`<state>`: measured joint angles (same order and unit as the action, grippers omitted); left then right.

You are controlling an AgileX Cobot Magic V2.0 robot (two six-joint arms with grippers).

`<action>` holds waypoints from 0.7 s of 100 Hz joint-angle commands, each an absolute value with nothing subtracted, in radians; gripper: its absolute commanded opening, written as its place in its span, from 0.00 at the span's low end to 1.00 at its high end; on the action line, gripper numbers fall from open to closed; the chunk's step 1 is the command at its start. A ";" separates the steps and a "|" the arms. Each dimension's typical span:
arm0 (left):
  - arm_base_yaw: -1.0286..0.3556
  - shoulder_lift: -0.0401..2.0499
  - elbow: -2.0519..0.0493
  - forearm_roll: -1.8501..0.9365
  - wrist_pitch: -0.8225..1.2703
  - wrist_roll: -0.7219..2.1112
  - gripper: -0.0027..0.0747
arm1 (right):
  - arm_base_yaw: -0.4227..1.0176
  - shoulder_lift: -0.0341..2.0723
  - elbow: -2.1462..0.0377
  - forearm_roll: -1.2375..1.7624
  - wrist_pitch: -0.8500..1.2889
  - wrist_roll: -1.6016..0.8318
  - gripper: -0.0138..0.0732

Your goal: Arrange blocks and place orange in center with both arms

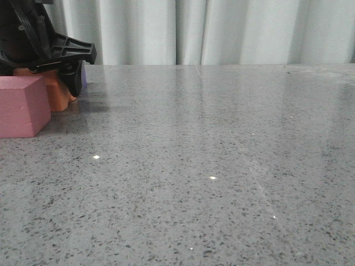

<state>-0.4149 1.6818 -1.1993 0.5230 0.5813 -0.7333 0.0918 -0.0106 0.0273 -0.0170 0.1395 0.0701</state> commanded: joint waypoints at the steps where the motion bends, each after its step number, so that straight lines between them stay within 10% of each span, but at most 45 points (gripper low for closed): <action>1: -0.411 1.643 -1.228 0.532 0.540 -0.733 0.73 | 0.086 -0.035 0.014 -0.013 0.059 0.062 0.08; 70: -0.411 1.452 -1.239 0.541 0.606 -0.708 0.73 | 0.086 -0.035 0.014 -0.013 0.059 0.062 0.08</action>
